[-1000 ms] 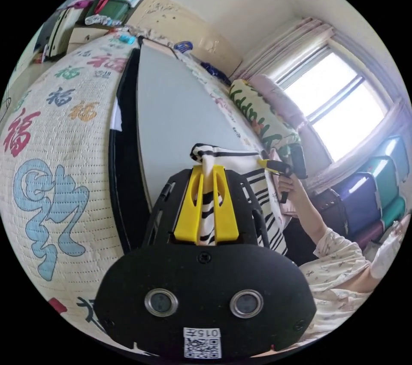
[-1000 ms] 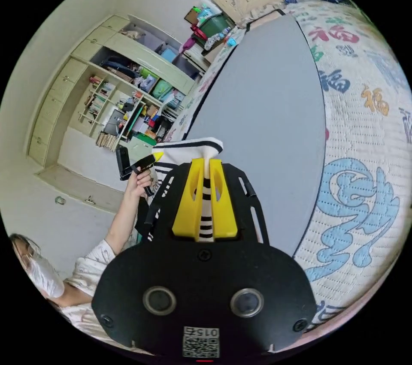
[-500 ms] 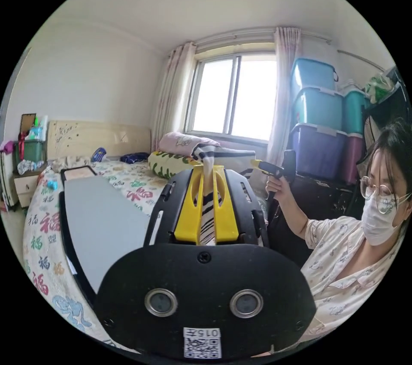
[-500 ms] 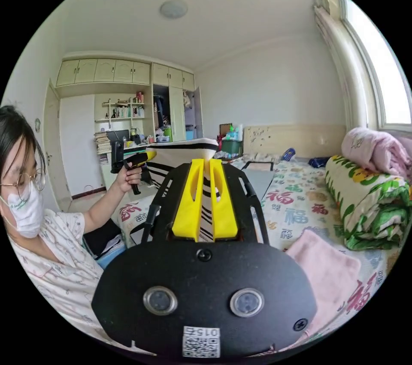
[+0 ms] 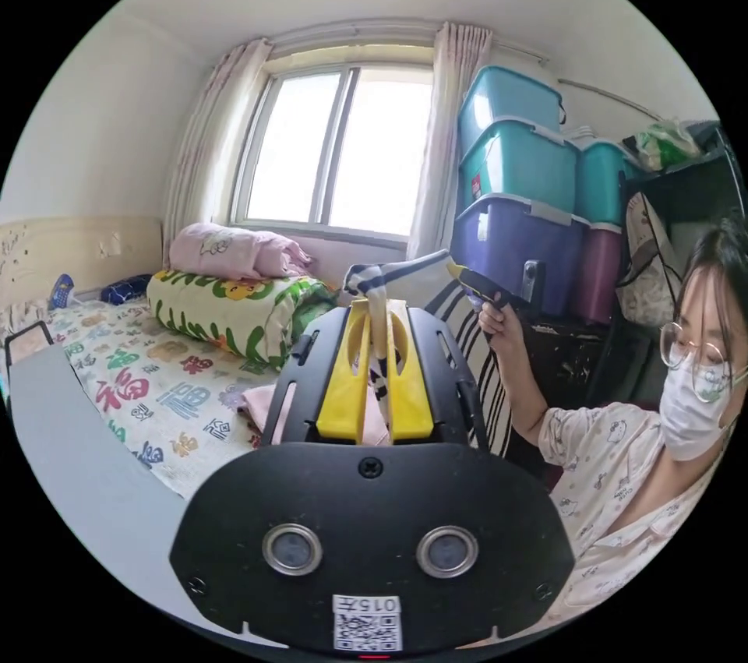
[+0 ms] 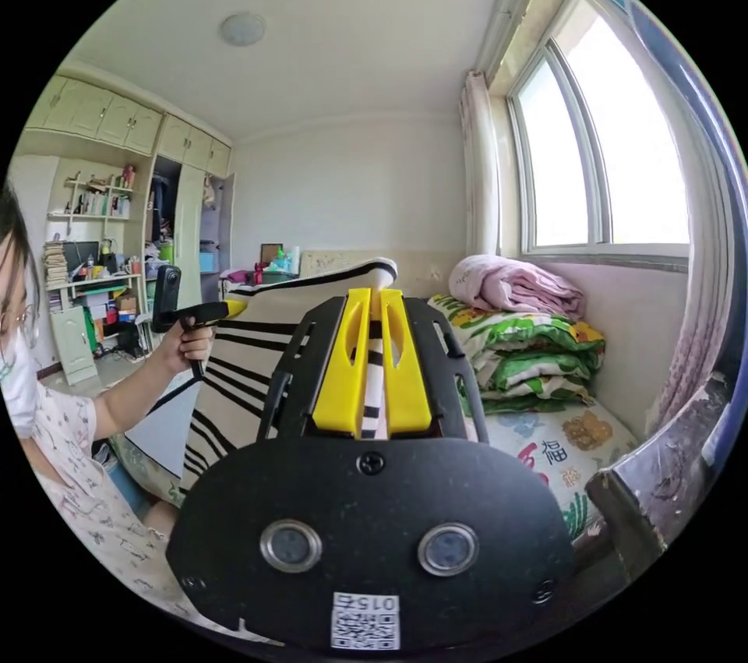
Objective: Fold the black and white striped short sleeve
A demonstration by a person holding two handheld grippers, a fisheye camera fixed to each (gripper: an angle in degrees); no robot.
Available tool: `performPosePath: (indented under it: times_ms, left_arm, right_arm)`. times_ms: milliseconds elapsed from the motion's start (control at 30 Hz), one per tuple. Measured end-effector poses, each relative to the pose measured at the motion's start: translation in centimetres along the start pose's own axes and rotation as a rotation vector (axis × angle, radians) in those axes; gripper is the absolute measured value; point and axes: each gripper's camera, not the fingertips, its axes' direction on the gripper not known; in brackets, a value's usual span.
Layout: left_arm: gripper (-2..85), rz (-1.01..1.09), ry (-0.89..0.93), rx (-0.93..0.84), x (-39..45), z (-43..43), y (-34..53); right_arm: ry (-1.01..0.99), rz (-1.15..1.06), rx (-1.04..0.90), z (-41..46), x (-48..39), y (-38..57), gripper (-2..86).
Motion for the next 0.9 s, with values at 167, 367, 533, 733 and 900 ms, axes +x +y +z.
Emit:
performPosePath:
  times_ms: [167,367,533,733,900]
  left_arm:
    - [6.1,-0.183,-0.160,-0.092,-8.4,13.3,1.3]
    - [8.9,-0.237,-0.421,-0.105,-8.6,13.7,1.5]
    - [8.2,-0.062,-0.496,-0.052,1.0,5.0,0.0]
    - [7.2,0.098,-0.588,-0.004,17.0,-7.2,7.4]
    - [6.8,-0.004,-0.873,0.028,29.5,-18.4,17.5]
  right_arm:
    - [0.242,0.050,-0.225,15.8,9.7,5.9,2.7]
    - [0.328,0.067,-0.253,22.6,16.0,10.7,1.4]
    - [0.238,-0.089,-0.102,18.9,12.2,15.1,0.1]
    - [0.361,-0.314,0.155,14.0,3.3,28.7,-0.2]
    - [0.557,-0.395,0.454,13.0,-2.5,43.6,-0.9]
